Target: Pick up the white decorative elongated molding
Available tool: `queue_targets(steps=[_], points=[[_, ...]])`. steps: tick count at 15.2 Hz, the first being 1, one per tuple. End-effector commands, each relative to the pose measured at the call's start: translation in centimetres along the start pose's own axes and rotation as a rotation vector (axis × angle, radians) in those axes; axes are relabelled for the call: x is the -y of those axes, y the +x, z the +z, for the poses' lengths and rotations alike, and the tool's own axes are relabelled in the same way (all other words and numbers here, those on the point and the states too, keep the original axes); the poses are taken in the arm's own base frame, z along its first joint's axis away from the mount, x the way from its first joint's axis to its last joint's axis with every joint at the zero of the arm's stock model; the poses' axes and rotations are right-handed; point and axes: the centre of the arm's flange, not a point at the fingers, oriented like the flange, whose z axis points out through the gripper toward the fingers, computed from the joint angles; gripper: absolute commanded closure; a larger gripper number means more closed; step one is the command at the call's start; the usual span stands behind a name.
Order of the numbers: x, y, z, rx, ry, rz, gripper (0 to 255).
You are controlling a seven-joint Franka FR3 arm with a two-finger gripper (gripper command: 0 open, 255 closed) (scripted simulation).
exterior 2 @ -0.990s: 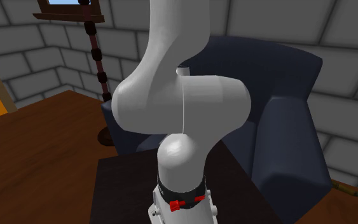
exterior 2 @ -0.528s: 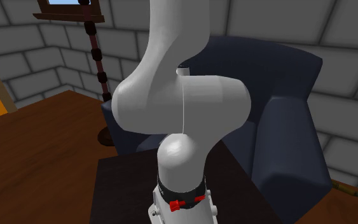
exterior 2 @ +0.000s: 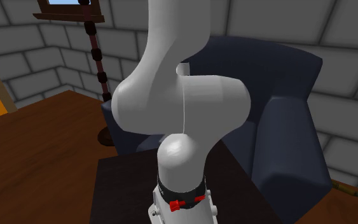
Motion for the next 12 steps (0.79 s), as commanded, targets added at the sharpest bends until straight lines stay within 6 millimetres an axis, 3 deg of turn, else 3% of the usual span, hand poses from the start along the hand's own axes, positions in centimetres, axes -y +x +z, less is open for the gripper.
queue_targets(steps=[1,10,12], points=[[0.0,0.0,-1.0,0.0,0.0,0.0,255],[0.1,0.0,-5.8,0.0,0.0,0.0,255],[0.1,0.0,-5.9,0.0,0.0,0.0,255]])
